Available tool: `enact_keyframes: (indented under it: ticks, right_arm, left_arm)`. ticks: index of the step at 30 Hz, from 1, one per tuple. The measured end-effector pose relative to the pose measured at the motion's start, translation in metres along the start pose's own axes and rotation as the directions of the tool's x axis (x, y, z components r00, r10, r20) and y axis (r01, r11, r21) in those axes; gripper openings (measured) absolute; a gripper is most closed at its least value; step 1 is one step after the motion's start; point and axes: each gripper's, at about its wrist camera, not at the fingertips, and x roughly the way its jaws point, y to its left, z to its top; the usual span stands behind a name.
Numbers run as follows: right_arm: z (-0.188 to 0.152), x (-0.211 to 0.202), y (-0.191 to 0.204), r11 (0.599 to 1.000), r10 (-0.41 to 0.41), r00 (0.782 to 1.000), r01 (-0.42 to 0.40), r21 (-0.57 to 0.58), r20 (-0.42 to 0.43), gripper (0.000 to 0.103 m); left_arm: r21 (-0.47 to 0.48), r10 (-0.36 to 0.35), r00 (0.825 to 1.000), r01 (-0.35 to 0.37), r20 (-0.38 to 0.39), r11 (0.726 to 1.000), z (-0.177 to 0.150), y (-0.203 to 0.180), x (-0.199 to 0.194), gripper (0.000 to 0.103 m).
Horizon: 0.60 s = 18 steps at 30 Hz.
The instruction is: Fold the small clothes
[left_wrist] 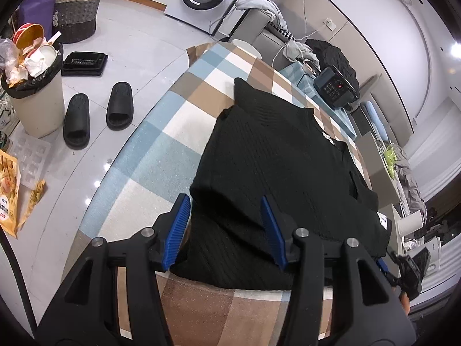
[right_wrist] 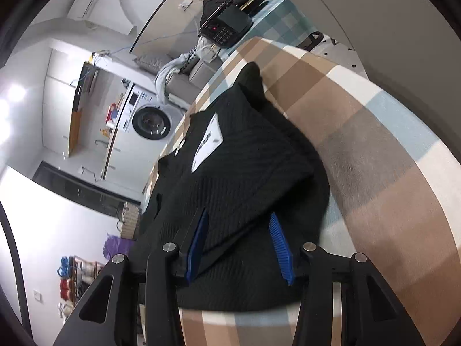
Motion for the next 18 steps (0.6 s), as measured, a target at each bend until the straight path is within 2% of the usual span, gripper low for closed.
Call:
enact_keyframes:
  ticks: [5,10,18]
  right_arm:
    - [0.013,0.01,0.008,1.0,0.012,0.999,-0.012,-0.001,0.044,0.045]
    - [0.025,0.003,0.031,0.995,0.097,0.991,-0.094,-0.043,0.091,0.045]
    - [0.004,-0.001,0.013,0.999,0.037,0.999,-0.038,0.031,0.034,0.045]
  left_arm:
    - [0.036,0.034,0.999,-0.034,0.009,0.999,-0.002,-0.01,0.0,0.047]
    - [0.031,0.027,1.0,-0.027,0.011,0.999,-0.001,-0.012,-0.004,0.047]
    - [0.028,0.033,0.999,-0.033,0.0,0.999,-0.004,-0.01,-0.007,0.047]
